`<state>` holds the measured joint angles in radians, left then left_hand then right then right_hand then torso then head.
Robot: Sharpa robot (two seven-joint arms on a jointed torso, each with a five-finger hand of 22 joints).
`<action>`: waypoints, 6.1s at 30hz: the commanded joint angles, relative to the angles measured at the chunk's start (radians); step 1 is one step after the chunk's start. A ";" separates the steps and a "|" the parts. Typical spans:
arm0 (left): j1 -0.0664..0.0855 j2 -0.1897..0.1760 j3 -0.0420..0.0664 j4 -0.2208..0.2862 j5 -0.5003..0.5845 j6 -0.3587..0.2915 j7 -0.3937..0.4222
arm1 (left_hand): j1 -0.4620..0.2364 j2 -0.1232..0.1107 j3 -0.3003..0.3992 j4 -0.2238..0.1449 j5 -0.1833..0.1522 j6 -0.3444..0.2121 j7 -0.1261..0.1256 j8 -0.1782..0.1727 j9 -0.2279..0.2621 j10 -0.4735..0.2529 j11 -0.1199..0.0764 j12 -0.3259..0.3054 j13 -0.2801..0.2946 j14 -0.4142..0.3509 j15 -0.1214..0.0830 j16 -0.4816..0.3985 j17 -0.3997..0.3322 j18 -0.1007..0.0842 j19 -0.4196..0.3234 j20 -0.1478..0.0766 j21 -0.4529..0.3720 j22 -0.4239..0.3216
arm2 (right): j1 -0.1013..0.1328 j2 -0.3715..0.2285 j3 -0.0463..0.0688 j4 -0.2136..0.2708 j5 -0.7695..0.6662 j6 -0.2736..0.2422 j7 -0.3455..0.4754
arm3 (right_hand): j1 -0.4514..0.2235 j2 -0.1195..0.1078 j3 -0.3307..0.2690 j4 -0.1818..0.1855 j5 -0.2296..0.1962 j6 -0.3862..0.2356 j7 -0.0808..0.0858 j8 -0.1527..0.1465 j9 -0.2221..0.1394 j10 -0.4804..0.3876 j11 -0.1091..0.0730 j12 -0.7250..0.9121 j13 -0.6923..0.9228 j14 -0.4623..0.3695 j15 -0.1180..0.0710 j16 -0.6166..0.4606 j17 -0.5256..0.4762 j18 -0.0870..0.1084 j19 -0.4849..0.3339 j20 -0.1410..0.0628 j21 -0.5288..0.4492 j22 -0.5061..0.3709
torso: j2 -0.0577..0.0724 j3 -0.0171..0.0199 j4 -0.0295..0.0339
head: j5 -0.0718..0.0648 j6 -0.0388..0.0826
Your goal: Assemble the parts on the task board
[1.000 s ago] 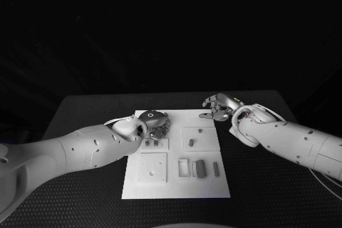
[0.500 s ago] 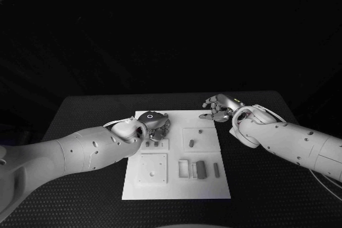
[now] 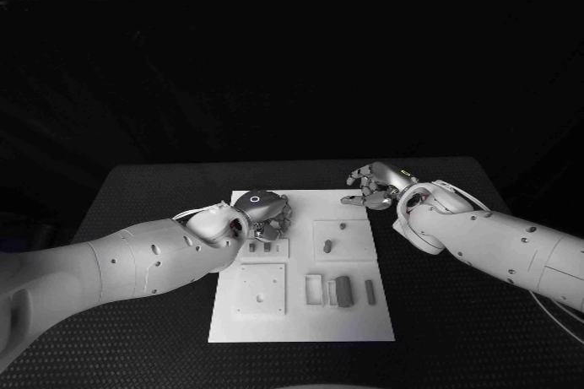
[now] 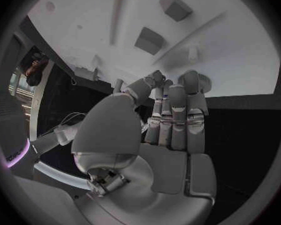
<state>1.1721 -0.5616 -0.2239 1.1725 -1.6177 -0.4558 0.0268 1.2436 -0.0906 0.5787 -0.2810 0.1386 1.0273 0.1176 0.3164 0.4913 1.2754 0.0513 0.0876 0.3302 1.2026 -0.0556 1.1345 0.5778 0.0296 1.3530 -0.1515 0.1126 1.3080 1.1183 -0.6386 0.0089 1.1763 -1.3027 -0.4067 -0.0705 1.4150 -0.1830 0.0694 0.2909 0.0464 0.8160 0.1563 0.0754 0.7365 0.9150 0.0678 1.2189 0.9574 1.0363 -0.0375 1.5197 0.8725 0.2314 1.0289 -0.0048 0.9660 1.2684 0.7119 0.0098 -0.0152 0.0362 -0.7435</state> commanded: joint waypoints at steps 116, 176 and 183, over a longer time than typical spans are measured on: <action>0.020 -0.071 -0.013 -0.004 0.016 0.142 -0.008 | -0.006 0.006 0.010 0.009 0.005 0.005 0.001 0.000 -0.002 0.008 0.003 -0.009 0.005 0.005 -0.001 -0.002 -0.004 0.030 0.007 -0.002 -0.004 0.020 | 0.000 -0.004 0.000 -0.002 -0.002 0.010 0.004 | -0.010 0.001 0.008 0.001 0.000 -0.022 0.027 -0.003 0.003 -0.008 0.003 0.007 -0.005 -0.010 0.000 0.008 -0.004 0.030 -0.003 -0.006 0.005 0.002 | 0.001 0.0000 -0.0010 | -0.005 -0.010; 0.044 -0.194 0.029 0.053 0.069 0.068 -0.054 | -0.046 -0.102 -0.009 0.056 -0.078 -0.125 0.049 -0.043 -0.030 -0.061 0.028 -0.019 0.004 -0.054 0.022 -0.020 -0.004 0.033 -0.031 0.021 -0.045 0.017 | -0.002 -0.033 0.000 0.014 -0.017 0.063 0.032 | 0.042 0.008 0.010 0.000 0.003 -0.010 0.021 0.001 0.009 -0.042 -0.005 -0.182 -0.142 -0.021 -0.005 -0.071 -0.058 0.028 -0.027 0.003 -0.039 -0.028 | -0.001 -0.0005 0.0012 | -0.014 -0.002; 0.077 -0.239 0.049 0.069 0.263 0.070 -0.048 | -0.047 -0.116 0.006 0.084 -0.080 -0.126 0.051 -0.036 -0.031 -0.067 0.034 -0.019 0.007 -0.096 0.030 -0.075 -0.028 0.022 -0.094 0.032 -0.051 -0.009 | -0.003 -0.039 -0.003 0.041 -0.054 0.108 0.064 | 0.099 0.027 -0.023 0.004 -0.004 0.018 0.036 0.010 0.015 0.002 0.014 -0.621 -0.471 0.047 0.014 -0.111 -0.096 0.030 0.019 -0.004 -0.056 -0.057 | 0.001 0.0006 -0.0017 | -0.015 0.003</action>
<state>1.2422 -0.7957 -0.1759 1.2386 -1.5014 -0.3757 -0.0215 1.1937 -0.1971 0.5850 -0.2018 0.0645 0.8980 0.1672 0.2742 0.4599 1.2141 0.0869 0.0695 0.3356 1.1119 -0.0262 1.0675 0.5531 0.0309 1.2671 -0.1209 0.0629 1.3022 1.1169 -0.6759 0.0069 1.2090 -1.3133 -0.3484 -0.0437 1.5071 -0.1559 0.0546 0.2930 0.0464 0.8114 0.1700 0.0820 0.7506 0.9010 0.0836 0.6389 0.5189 1.0744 -0.0271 1.4123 0.7795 0.2312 1.0381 -0.0063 0.9159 1.2134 0.7114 0.0099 -0.0152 0.0212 -0.7423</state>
